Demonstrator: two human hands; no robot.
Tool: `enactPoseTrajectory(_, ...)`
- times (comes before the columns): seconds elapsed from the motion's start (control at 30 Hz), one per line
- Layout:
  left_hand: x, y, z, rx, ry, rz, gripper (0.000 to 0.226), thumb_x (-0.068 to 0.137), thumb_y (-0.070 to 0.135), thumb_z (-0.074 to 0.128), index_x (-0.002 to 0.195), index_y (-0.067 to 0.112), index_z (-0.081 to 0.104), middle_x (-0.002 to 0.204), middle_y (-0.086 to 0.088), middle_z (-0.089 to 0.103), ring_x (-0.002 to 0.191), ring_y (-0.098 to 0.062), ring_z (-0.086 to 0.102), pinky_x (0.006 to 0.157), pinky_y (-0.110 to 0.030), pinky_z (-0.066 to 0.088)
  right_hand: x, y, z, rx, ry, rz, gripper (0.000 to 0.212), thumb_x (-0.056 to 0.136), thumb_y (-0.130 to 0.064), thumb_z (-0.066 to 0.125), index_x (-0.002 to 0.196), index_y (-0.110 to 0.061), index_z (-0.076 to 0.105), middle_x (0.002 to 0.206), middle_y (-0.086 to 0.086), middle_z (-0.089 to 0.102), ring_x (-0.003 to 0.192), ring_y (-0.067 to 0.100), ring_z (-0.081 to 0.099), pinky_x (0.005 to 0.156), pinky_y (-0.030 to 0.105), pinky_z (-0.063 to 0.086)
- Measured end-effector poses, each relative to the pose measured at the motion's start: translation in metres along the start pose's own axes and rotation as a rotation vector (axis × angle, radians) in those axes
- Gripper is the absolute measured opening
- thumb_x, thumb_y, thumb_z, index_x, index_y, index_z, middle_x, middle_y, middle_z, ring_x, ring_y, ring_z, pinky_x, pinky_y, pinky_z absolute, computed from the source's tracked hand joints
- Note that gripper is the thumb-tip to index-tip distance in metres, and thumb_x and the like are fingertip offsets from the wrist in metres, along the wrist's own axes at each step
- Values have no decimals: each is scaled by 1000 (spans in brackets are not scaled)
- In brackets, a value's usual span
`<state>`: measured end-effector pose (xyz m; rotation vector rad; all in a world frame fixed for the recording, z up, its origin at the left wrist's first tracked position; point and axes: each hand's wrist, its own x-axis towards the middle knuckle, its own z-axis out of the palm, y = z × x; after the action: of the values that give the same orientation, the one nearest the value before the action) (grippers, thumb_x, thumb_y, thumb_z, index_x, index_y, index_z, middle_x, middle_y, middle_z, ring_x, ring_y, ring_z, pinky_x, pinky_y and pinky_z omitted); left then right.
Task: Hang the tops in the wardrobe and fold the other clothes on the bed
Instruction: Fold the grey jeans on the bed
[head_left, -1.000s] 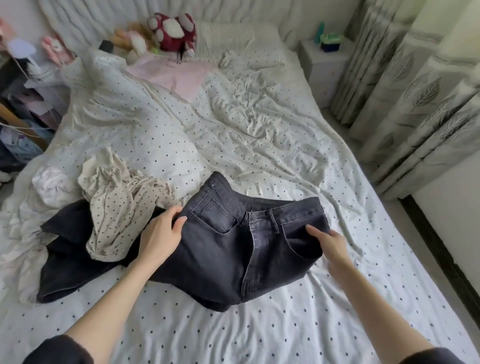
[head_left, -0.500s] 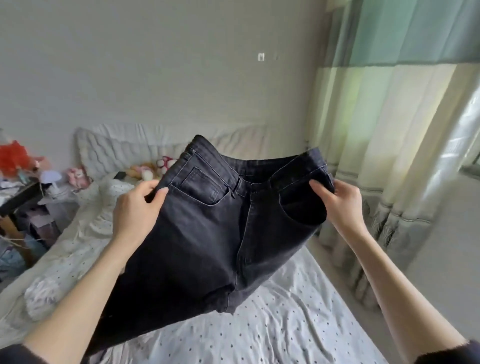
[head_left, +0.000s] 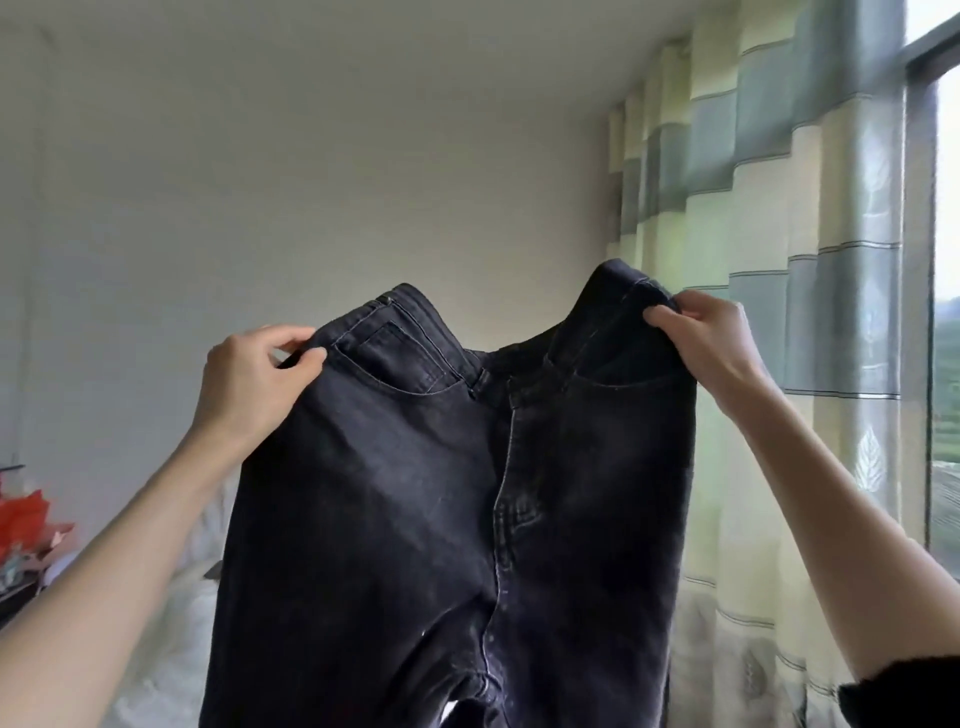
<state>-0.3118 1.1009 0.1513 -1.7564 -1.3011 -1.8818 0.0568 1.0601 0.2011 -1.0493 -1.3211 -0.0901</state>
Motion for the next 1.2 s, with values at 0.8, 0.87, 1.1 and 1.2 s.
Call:
enactPoseTrajectory(0.8,-130,-220,192,205,-540,-494,11,91,9,51,93,19,57,106,-8,64,103,-30,56,85,-39,45,-81,260,187,-58,-238,766,50,83,-26,69,128,-7,56,126,14,59,118,30,55,104,40,40)
enactPoseTrajectory(0.87,-150,-242,212,251,-633,-496,27,91,7,47,115,17,53,122,-7,58,111,-30,53,84,-36,42,-99,283,213,-108,-311,775,61,87,-29,63,140,-9,42,135,12,52,122,26,50,107,39,37)
enactPoseTrajectory(1.1,-305,-296,201,223,-1010,-714,35,96,13,45,131,8,46,131,-14,53,119,-28,50,93,-31,40,-299,332,233,-146,-681,1042,56,95,-24,54,144,-8,30,133,17,51,117,32,53,97,40,44)
enactPoseTrajectory(1.2,-390,-300,169,211,-1125,-861,33,96,14,47,129,6,48,130,-16,54,119,-28,52,95,-29,40,-394,330,222,-161,-874,1192,56,95,-28,52,144,-13,30,133,9,52,117,26,52,98,37,43)
